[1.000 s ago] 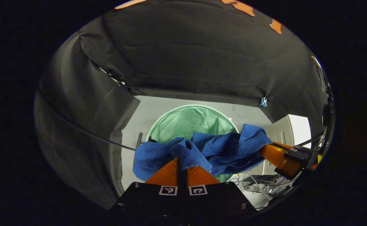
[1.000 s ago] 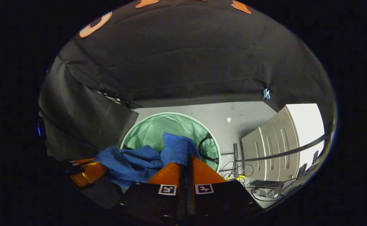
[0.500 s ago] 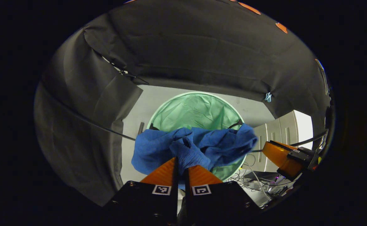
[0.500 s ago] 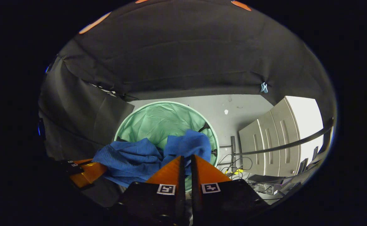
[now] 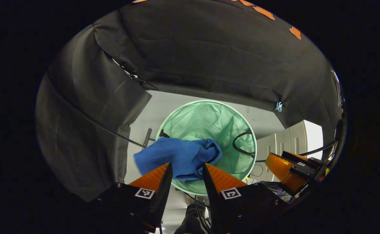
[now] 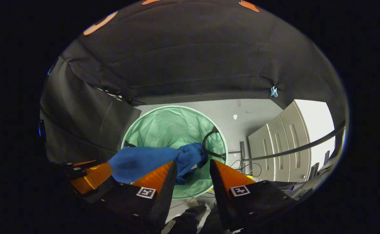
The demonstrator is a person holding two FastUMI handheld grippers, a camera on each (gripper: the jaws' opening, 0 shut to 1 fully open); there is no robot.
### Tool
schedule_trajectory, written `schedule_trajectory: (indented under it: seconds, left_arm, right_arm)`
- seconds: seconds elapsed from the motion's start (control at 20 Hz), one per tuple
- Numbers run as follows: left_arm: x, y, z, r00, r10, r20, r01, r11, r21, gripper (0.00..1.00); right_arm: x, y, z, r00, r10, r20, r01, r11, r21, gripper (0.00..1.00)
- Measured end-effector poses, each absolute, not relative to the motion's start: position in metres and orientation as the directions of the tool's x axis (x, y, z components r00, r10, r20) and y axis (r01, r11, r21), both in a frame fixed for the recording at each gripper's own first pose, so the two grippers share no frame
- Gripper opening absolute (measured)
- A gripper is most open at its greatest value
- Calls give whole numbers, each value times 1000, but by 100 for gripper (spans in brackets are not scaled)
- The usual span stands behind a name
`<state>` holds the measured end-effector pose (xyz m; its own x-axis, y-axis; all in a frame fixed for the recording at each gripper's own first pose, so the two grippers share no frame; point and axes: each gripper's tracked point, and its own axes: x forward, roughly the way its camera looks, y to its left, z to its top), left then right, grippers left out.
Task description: Grasp the clothes on the hanger with both hands and then place them into the laundry hamper below.
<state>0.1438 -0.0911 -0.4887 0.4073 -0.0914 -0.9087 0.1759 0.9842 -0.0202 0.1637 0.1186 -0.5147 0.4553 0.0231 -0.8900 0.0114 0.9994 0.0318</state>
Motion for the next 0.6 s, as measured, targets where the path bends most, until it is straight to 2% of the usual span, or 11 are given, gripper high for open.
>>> schedule_trajectory:
  seconds: [0.05,0.1,0.2,0.25,0.3,0.4,0.5,0.55,0.6]
  left_arm:
    - [141,-91,-485,411,-90,-907,174,985,-19,62]
    - [139,-88,-485,417,-86,-905,172,985,-14,74]
    - [137,-83,-479,431,-79,-899,172,985,-4,89]
    - [135,-81,-476,440,-74,-895,168,986,2,88]
    - [134,-82,-472,449,-75,-890,168,986,1,89]
    - [132,-82,-465,462,-78,-883,178,984,7,93]
    - [137,-80,-457,487,-77,-870,187,982,18,93]
    - [139,-78,-452,504,-71,-861,187,982,29,93]
    - [139,-80,-447,518,-74,-852,195,980,33,94]
  right_arm:
    - [160,119,-514,456,22,-890,15,999,33,70]
    - [157,122,-512,457,28,-889,20,999,42,77]
    - [153,120,-505,474,22,-880,26,999,39,70]
    - [152,117,-503,481,20,-877,24,999,36,71]
    - [150,115,-500,486,20,-874,22,999,34,82]
    - [146,114,-492,512,15,-859,27,999,34,85]
    - [144,108,-484,529,12,-849,38,999,37,99]
    - [141,105,-481,535,9,-845,41,998,37,91]
    - [139,101,-477,542,0,-840,47,998,30,99]
